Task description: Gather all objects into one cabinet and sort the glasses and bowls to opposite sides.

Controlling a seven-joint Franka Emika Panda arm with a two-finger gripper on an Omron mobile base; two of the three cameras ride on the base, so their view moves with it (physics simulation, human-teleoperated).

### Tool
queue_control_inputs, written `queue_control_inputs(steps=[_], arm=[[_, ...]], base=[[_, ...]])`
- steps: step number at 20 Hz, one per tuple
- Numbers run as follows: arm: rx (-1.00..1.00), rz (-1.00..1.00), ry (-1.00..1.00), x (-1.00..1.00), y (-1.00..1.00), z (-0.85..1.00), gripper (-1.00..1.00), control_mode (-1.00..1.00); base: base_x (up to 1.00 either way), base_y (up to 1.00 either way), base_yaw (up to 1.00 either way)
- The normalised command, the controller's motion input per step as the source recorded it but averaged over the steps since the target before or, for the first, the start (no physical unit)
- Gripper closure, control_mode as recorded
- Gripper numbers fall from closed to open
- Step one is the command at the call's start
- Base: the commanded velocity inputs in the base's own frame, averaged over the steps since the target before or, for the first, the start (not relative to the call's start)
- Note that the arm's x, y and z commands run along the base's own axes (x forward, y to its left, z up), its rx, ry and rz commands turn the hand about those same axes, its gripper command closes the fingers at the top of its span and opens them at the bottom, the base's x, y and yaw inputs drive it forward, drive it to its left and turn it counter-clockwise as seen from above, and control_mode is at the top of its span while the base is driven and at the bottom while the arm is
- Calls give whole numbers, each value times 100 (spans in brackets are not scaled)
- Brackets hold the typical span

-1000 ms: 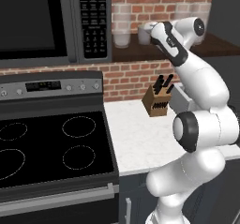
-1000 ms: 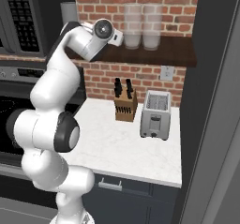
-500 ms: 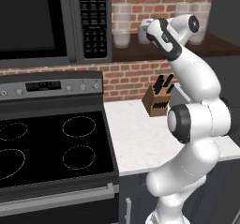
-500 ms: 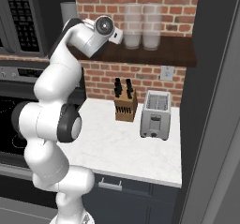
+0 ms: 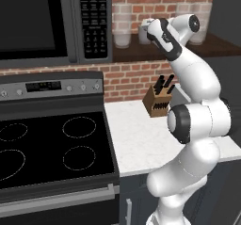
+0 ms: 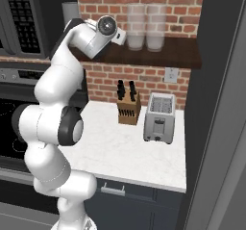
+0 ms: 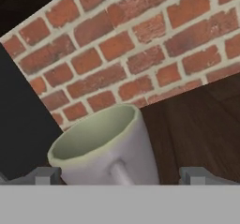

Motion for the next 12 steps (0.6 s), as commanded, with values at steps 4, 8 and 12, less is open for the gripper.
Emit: queue_control_inputs(steps=[4, 8, 12], arm=[[0, 0, 0, 0, 0, 0, -100, -100], [3, 0, 0, 0, 4, -1, 100, -100], [5, 0, 0, 0, 14, -7, 100, -100]], base=[[0, 0, 0], [0, 0, 0], [0, 0, 0]])
